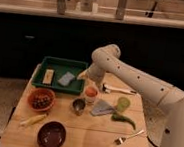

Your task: Place apple in paper cup

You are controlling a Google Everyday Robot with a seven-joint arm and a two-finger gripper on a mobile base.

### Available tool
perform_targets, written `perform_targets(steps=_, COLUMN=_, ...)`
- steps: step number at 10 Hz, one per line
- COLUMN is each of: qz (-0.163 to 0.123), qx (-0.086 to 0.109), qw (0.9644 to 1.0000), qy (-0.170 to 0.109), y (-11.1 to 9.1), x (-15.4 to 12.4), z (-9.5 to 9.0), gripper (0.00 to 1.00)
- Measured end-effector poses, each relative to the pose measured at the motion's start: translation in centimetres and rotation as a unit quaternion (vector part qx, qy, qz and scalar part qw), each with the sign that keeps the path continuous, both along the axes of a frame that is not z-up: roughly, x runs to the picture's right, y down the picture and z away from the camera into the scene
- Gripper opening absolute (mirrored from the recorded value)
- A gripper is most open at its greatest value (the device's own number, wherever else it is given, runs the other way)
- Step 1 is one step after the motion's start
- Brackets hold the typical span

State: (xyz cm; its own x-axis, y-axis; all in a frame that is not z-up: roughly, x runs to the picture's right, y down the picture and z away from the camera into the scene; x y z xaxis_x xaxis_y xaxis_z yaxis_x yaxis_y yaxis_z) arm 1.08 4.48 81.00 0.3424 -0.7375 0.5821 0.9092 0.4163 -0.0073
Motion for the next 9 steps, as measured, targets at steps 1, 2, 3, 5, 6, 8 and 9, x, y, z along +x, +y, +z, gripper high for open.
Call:
perform_targets(steps=1, qz=0.002, qx=-0.002, qw=1.0000, qy=0.002, y=0.01, x=0.17, z=0.09, gripper=0.80)
perform_targets(steps=2, qz=0.004, qx=-0.004, qw=1.0000, qy=0.003, y=-0.02, x=0.33, z=0.17, gripper=0.80)
perform_targets(steps=3, qz=0.005, qx=-0.007, qw=1.0000, qy=0.005, y=-0.02, x=0.59, z=0.32, gripper=0.80)
perform_targets(steps=5, qz=0.005, qx=-0.010, qw=0.9999, qy=0.006, y=-0.03, x=0.80, z=0.46, gripper=0.80)
perform_targets(steps=6, qz=0.005, qx=-0.011, qw=0.9999, qy=0.006, y=-0.02, x=0.79, z=0.47, gripper=0.80)
perform_targets(steps=8, qz=0.005, qx=-0.011, qw=0.9999, qy=0.006, y=0.04, x=0.76, z=0.51, gripper=0.80)
perform_targets(steps=9, qz=0.005, qx=-0.011, qw=0.9999, qy=0.006, y=0.03, x=0.77, z=0.51, gripper=0.80)
